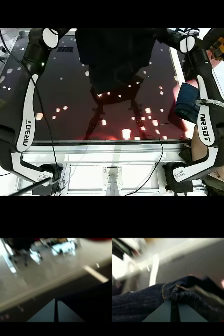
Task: Fold the clothes and pants, and hang the long-sleeved shirts on hangers.
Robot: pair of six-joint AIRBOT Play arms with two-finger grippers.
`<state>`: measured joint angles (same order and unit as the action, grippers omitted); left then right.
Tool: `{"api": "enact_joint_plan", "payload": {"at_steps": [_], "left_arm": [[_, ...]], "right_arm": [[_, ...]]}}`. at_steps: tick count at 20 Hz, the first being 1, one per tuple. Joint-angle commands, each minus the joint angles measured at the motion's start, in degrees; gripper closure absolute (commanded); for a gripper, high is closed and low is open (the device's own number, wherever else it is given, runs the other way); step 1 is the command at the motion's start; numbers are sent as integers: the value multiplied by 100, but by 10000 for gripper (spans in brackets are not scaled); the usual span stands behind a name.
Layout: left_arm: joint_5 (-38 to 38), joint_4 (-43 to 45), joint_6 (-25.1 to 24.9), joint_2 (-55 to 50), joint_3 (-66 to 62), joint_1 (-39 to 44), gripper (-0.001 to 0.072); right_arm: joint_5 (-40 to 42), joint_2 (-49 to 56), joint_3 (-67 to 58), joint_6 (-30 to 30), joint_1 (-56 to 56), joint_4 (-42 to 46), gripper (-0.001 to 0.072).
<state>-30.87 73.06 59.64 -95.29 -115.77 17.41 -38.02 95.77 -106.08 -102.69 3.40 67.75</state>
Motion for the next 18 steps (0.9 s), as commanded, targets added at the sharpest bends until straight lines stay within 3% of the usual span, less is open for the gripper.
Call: {"api": "enact_joint_plan", "payload": {"at_steps": [1,6,12,15,18], "left_arm": [[-2332,-223,-260,203,0,0,709],[-4819,-1799,474,798,0,4,707],[-6675,-623,1587,1403,33,498,708],[-6732,-645,2100,1574,472,796,707],[-6714,-1220,2146,1567,1117,1113,707]], "right_arm": [[-2129,-151,-11,293,-404,-42,686],[-4562,-442,-199,942,-568,7,685],[-6144,-625,-210,1099,-433,232,685],[-6299,-841,-192,1108,-291,645,685],[-6413,-1134,-46,1110,-251,691,685]]}}
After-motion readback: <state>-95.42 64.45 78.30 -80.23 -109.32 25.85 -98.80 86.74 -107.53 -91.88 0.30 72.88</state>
